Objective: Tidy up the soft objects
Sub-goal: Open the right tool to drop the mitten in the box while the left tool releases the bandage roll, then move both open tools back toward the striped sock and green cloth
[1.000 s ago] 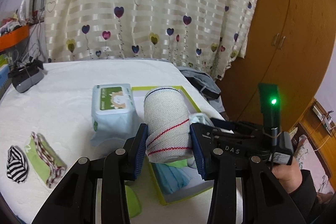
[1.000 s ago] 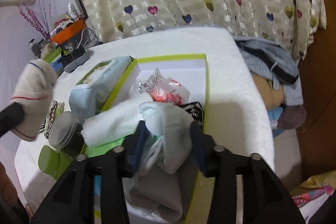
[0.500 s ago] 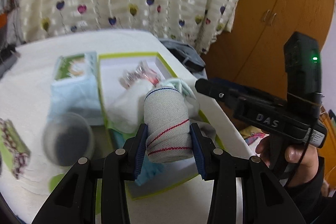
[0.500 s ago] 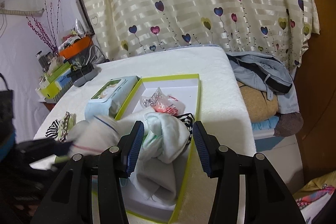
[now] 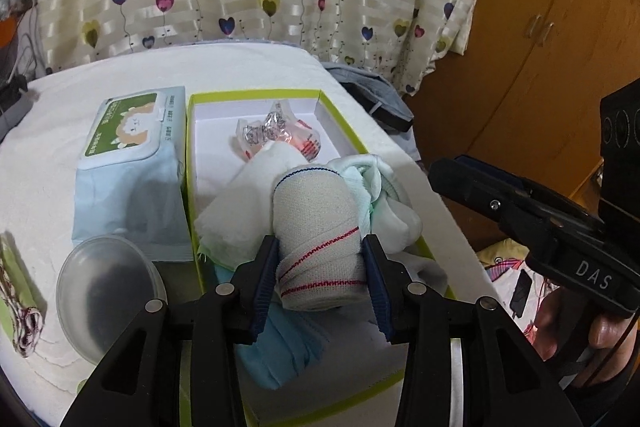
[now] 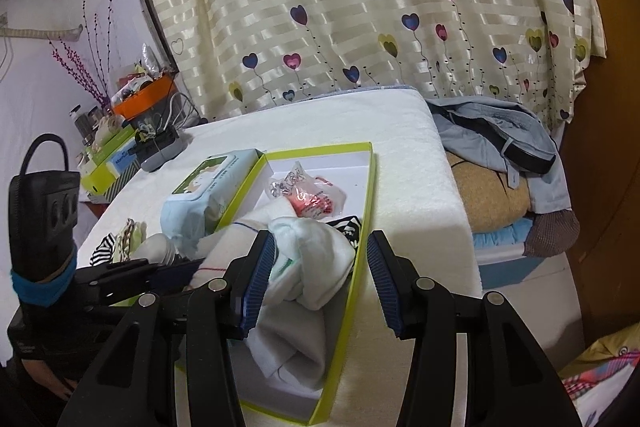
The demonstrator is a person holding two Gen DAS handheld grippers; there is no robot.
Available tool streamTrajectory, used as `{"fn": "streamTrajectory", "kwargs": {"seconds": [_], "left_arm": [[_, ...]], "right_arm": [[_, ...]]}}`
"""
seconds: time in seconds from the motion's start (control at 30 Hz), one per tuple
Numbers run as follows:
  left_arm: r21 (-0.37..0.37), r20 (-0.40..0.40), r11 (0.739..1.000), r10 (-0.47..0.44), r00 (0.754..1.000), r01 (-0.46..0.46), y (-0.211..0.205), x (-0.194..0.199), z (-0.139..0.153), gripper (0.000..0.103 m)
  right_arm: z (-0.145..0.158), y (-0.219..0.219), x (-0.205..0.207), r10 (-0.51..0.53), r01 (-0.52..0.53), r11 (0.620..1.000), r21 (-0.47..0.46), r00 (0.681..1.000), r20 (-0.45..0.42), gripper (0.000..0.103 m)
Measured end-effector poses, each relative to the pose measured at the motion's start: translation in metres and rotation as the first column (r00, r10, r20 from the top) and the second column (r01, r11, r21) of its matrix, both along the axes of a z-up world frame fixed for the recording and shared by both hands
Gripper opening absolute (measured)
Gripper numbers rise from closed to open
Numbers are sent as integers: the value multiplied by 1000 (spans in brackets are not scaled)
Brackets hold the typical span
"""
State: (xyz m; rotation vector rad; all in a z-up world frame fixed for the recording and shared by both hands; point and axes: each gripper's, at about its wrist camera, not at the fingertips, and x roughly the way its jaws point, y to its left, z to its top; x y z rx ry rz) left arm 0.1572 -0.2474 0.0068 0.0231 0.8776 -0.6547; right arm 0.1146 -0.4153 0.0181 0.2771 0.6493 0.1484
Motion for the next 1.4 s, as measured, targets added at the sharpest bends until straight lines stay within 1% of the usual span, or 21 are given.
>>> {"fn": "streamTrajectory", "kwargs": {"seconds": [0.1,0.17,0.27,0.37,0.5,0.67,0.8,1.03,1.4], "left_arm": [[-19,30,1000,-5,1000,6,4,-10,8,41],[-35,45,999,-12,999,13,7,-14,13,45],[-37,41,999,-11,999,12,11,-18,15,45],[-56,42,998,-9,999,11,18,-26,18,45],[-72,75,997,-2,997,8,29,-41,29,45],[-76,137,997,39,990,-29,48,-62,43,45],[-94,166,995,61,984,-45,63,-77,50,45],[-115,174,990,105,979,-85,90,-93,55,45],[-169,177,971,198,964,-168,133,-105,57,45]], "right_arm": [[6,0,-5,-4,4,1000,1,1000,18,50],[11,1,-10,-12,12,1000,2,999,34,50],[18,4,-16,-17,17,1000,-3,999,50,50],[24,7,-24,-21,22,1000,-10,998,57,50],[31,13,-35,-29,30,999,-19,997,71,50],[41,30,-54,-29,33,999,-43,995,93,50],[48,47,-67,-5,11,998,-60,994,107,50],[54,77,-78,53,-43,995,-94,992,114,50],[63,115,-82,136,-120,983,-139,984,118,50]]}}
